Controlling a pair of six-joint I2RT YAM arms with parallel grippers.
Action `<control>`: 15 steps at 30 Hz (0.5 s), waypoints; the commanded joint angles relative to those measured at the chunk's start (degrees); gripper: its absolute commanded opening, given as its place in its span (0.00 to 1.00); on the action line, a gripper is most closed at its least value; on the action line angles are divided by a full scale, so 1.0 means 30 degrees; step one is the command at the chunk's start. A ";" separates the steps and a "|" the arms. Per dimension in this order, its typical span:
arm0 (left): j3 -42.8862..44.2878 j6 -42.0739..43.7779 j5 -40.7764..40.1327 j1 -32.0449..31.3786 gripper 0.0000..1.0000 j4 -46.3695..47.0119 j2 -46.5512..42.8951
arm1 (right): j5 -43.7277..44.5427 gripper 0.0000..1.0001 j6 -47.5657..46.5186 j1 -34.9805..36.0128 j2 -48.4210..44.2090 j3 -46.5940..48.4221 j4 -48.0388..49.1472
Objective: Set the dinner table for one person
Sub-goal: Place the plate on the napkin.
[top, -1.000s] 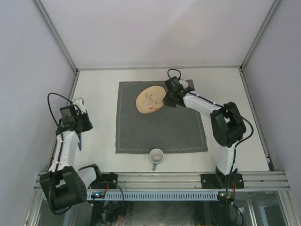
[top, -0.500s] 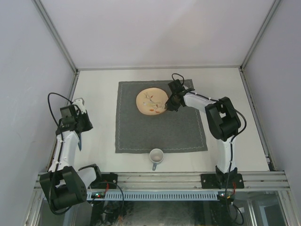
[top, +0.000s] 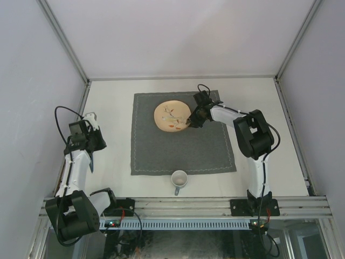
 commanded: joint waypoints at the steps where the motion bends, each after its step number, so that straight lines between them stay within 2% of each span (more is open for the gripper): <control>1: 0.0907 0.0408 -0.0097 0.0223 0.20 0.0449 0.0063 | -0.0303 0.37 -0.0413 0.0023 0.0938 0.0482 -0.0738; 2: 0.0916 0.0388 -0.0106 0.0219 0.20 0.0471 0.0119 | -0.0225 0.48 -0.0449 0.0003 0.0922 0.0451 -0.0733; 3: 0.0929 0.0368 -0.0111 0.0219 0.20 0.0492 0.0181 | -0.0270 0.55 -0.0520 -0.0040 0.0891 0.0428 -0.0624; 4: 0.0948 0.0358 -0.0110 0.0197 0.20 0.0524 0.0211 | -0.0320 0.58 -0.0617 -0.0056 0.0901 0.0466 -0.0691; 10: 0.1146 0.0269 -0.0032 0.0227 0.20 0.0557 0.0425 | -0.0176 0.59 -0.0647 -0.0091 0.0351 0.0341 -0.0757; 15: 0.1140 0.0365 -0.0078 0.0215 0.20 0.0544 0.0427 | 0.0082 0.59 -0.0752 -0.0074 -0.1781 -0.0167 -0.0720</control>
